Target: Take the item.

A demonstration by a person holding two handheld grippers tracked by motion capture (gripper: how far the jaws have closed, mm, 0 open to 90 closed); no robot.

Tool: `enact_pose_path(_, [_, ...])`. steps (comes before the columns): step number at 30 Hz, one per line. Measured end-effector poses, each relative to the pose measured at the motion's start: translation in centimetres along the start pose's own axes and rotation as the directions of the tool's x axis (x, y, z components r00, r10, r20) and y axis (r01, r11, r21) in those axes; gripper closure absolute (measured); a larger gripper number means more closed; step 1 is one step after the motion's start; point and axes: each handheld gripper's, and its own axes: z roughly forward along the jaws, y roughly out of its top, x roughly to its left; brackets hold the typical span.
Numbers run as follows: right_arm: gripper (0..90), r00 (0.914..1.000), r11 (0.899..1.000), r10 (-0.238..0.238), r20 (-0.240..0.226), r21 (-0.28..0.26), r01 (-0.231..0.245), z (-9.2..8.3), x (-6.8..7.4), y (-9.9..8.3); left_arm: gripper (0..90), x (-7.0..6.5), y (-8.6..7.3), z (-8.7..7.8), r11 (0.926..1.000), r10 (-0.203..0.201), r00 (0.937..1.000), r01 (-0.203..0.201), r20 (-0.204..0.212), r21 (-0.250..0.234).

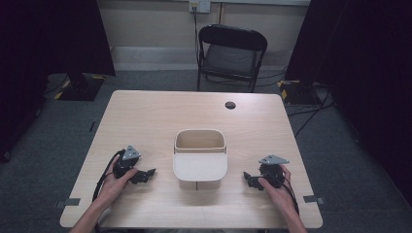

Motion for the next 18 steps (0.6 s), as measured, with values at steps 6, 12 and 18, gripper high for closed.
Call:
enact_pose_path(6, [12.3,1.0000,1.000,0.000,-0.002,0.000,0.000,0.01,-0.01,0.00,9.6,0.00,0.00,0.00,1.0000,-0.001,1.0000,0.001,0.000,0.000])
enact_pose_path(12, [12.3,1.0000,1.000,0.007,0.005,0.003,-0.007,-0.02,0.07,0.04,9.6,0.00,0.01,-0.02,1.0000,0.001,1.0000,-0.001,-0.002,0.003])
enact_pose_path(18, [14.9,0.9999,1.000,0.010,0.007,0.008,-0.010,-0.16,0.16,0.17,9.5,-0.01,0.01,-0.02,1.0000,0.000,1.0000,0.000,-0.002,0.003])
